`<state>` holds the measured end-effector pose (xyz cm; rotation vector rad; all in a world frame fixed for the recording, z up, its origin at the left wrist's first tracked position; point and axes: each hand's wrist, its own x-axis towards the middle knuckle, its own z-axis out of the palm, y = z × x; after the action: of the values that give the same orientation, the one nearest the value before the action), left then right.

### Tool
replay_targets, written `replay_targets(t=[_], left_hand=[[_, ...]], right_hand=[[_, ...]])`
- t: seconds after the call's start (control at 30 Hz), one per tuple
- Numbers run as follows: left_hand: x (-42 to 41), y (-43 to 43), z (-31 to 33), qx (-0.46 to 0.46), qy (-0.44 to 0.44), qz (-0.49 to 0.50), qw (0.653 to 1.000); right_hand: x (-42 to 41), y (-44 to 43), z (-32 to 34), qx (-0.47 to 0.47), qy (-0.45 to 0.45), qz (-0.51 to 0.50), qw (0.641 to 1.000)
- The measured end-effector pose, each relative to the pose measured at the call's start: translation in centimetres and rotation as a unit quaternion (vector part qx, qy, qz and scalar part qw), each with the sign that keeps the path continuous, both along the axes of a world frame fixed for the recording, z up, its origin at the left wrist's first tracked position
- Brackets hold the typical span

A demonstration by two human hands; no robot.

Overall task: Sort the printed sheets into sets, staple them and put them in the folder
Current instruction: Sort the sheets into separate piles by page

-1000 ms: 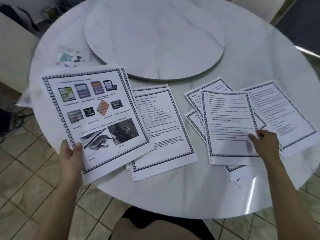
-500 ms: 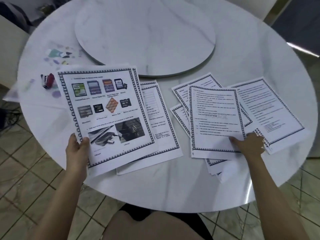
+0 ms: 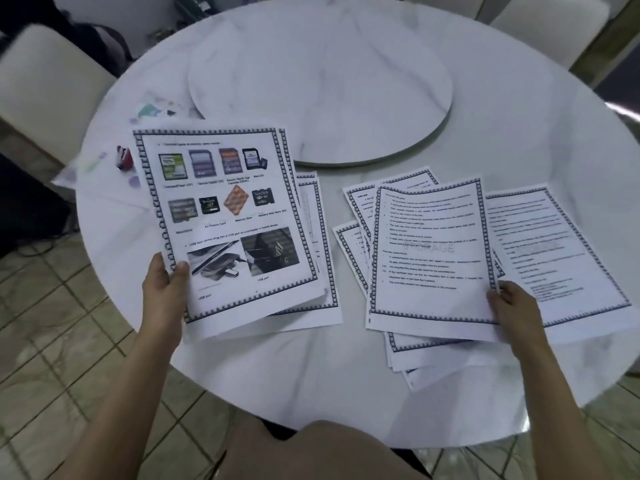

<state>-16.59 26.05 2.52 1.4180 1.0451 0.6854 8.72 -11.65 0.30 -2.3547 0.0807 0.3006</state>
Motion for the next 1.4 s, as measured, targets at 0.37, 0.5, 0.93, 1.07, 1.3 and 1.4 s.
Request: replay_targets(t=[0.37,0.5,0.93,1.07,1.3,1.4], left_hand=[[0.1,-1.2,1.4,0.024,-0.034,0.048,0.998],[-0.2,-1.0,2.0,0.027,-0.048,0.052,0.997],[-2.0,0.5,3.0,0.0,-0.074,0.063,0.995],[-2.7,1.4,2.6,-0.005,-0.08,0.075,0.994],[-3.7,3.3,2.1,-0.018,-0.088,0.077,0.993],[-4.1,4.2,1.8,-0.018,-0.08,0.075,0.994]], right_hand=[[2.0,3.0,1.1,0.146,0.029,0.018,0.989],[1.8,5.3,0.9,0.16,0.028,0.077,0.984],[-3.8,14.8,-1.0,0.173,0.087,0.178,0.965],[-5.5,16.9,-1.4,0.18,0.103,0.19,0.959],[-7.9,19.7,-2.0,0.162,0.089,0.191,0.964],[-8.8,20.6,-2.2,0.147,0.076,0.183,0.969]])
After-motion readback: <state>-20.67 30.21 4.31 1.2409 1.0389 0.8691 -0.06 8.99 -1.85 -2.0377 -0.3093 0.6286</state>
